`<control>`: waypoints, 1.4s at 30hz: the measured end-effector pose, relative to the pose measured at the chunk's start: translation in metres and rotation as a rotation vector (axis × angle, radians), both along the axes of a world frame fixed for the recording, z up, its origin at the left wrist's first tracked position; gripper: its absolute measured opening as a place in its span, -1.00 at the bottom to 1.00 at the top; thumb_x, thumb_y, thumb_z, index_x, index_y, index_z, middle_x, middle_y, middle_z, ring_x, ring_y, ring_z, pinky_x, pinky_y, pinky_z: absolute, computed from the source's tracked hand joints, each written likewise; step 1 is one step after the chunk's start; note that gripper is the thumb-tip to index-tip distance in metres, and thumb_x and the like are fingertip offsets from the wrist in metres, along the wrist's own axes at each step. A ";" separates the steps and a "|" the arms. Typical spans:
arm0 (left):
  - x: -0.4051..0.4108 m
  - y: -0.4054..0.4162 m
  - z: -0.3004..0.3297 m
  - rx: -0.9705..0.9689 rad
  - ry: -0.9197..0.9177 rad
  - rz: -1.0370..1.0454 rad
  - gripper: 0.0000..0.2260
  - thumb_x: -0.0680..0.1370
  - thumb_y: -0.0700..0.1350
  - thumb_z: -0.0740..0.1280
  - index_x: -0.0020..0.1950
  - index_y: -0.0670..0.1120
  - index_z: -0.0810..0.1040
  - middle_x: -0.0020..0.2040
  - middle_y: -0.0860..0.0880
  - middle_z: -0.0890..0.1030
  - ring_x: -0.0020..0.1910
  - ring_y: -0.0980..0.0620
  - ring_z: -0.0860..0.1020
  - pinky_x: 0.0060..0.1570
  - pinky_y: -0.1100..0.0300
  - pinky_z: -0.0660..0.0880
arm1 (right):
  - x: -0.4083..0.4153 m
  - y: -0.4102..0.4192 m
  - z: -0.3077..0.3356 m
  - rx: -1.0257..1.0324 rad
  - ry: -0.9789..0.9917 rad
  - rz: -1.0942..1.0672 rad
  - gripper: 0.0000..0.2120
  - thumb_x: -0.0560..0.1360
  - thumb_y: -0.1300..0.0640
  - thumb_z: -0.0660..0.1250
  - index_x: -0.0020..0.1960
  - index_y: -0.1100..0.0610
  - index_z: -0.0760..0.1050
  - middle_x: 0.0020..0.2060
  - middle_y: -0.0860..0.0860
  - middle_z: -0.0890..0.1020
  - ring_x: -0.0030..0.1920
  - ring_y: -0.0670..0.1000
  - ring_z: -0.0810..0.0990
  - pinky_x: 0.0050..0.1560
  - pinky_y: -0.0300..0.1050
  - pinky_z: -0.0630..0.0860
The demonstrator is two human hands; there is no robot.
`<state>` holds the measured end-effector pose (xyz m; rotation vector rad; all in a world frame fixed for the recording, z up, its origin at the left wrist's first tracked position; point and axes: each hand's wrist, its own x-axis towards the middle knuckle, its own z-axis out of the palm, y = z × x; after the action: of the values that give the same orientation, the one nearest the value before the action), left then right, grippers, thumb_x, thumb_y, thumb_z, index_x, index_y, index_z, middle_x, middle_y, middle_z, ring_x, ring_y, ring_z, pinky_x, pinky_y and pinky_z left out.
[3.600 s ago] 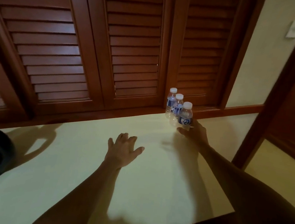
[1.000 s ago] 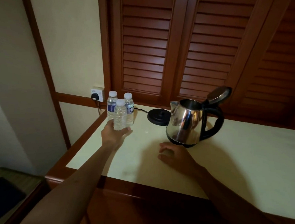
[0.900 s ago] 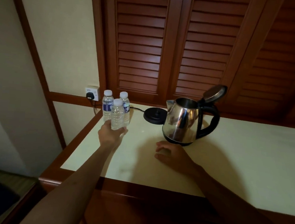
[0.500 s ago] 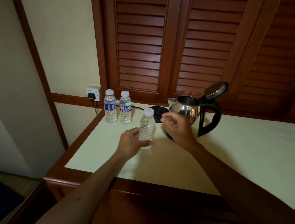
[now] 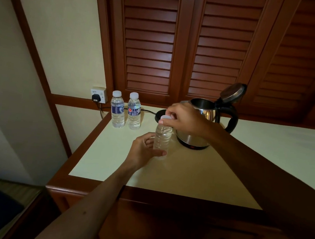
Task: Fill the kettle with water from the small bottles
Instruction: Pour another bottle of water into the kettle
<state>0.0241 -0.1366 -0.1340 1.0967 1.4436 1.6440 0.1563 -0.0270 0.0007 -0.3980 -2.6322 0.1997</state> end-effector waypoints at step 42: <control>-0.001 -0.005 0.005 -0.071 0.054 0.020 -0.45 0.29 -0.37 0.58 0.23 -0.12 0.56 0.08 -0.11 0.70 0.09 -0.09 0.67 0.20 -0.10 0.55 | 0.065 0.001 -0.112 -0.380 -0.160 -0.187 -0.67 0.42 0.01 0.47 0.13 0.09 0.55 -0.06 -0.06 0.54 -0.11 -0.16 0.50 -0.12 -0.26 0.46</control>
<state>0.0231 -0.1417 -0.1290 1.0977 1.5407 1.5756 0.2214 -0.0261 -0.1118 -0.8124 -2.6880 0.6341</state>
